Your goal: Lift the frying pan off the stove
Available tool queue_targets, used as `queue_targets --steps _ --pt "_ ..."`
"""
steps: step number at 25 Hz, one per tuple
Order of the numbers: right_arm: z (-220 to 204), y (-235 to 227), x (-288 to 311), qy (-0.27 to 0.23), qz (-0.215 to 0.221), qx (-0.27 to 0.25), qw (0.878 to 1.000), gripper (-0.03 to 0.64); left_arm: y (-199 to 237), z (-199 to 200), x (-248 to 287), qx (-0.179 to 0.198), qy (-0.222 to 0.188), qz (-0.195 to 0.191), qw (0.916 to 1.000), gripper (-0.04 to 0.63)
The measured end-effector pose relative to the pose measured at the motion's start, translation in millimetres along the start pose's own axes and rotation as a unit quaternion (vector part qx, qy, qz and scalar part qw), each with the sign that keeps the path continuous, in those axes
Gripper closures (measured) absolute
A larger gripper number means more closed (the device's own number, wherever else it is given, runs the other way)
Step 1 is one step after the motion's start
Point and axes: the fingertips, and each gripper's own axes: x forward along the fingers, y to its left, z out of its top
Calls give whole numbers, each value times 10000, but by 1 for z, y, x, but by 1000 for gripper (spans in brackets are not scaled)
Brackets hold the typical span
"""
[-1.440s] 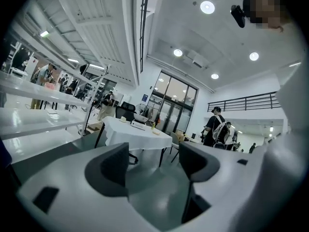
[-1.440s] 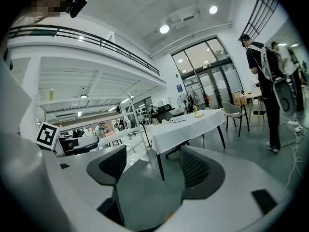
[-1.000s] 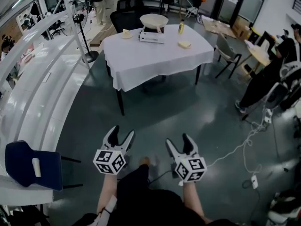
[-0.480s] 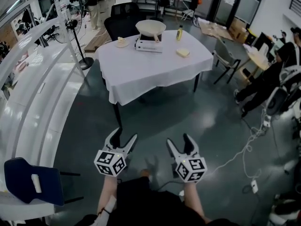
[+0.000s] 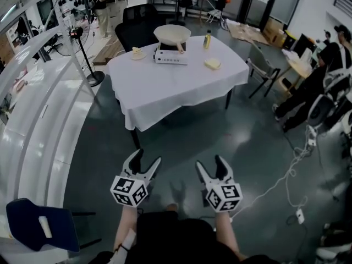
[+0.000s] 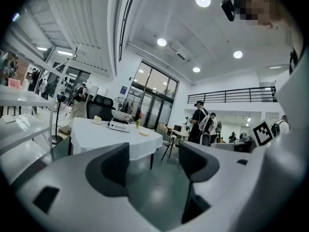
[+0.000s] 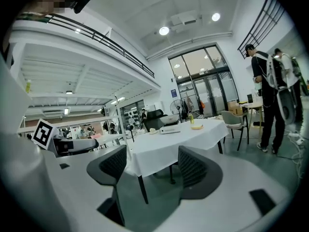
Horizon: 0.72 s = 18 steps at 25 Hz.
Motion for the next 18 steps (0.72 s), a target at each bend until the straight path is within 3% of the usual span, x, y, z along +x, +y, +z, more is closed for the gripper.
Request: queue_targets --steps 18 --pt "-17 17 37 436 140 -14 9989 295 34 -14 -2 -300 150 169 9993 291"
